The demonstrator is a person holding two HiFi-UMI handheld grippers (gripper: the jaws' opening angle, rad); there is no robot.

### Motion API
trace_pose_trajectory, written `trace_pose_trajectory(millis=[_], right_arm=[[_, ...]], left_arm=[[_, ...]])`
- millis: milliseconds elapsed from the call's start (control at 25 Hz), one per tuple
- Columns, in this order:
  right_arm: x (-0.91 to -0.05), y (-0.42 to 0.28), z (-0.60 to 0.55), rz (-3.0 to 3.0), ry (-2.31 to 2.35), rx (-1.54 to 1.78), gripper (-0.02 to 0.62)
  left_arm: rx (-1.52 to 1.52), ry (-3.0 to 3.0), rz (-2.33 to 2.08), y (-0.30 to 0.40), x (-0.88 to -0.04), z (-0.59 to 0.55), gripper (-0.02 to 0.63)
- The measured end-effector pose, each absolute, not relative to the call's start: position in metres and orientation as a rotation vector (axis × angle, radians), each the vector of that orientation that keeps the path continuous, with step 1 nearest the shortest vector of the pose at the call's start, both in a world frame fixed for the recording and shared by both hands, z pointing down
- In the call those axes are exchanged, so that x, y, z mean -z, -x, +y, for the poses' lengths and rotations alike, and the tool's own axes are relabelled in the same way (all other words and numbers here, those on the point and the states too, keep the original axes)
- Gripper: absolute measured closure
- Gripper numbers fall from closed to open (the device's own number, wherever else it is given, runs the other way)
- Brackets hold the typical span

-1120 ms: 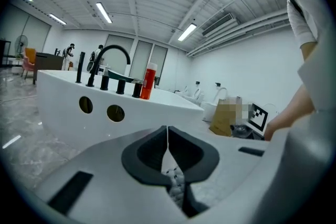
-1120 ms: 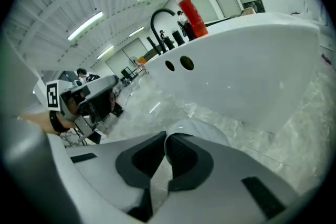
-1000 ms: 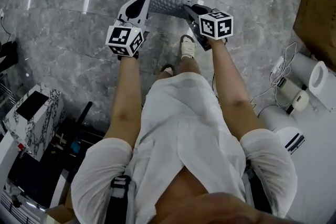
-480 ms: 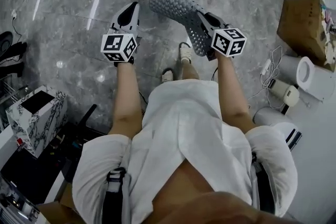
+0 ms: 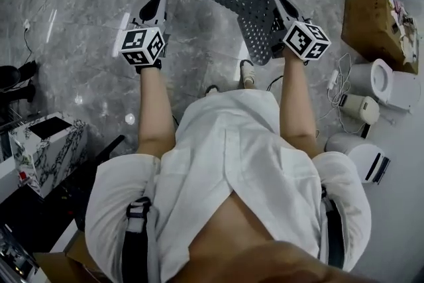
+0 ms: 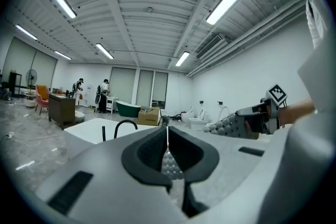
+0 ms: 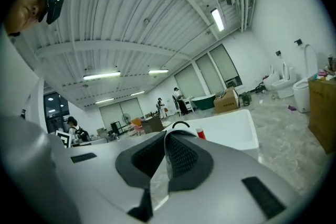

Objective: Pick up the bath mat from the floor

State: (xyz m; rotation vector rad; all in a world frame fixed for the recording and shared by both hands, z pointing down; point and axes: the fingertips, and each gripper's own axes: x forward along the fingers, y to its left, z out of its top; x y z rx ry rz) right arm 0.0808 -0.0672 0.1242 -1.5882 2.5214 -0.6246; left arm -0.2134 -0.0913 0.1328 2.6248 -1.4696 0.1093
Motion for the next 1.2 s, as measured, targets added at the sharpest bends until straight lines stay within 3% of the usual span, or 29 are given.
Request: trace_pose_trajectory(millis=[440, 1200], right_arm=[[-0.078, -0.194, 0.03, 2.342, 1.759, 0.468, 0.561], [-0.012, -0.389, 0.117, 2.283, 2.024, 0.042, 0.561]], left_arm=[[-0.087, -2.707, -1.509, 0.194, -0.074, -0.041, 0.591], [-0.096, -2.852, -1.276, -0.029, -0.042, -0.018, 0.591]])
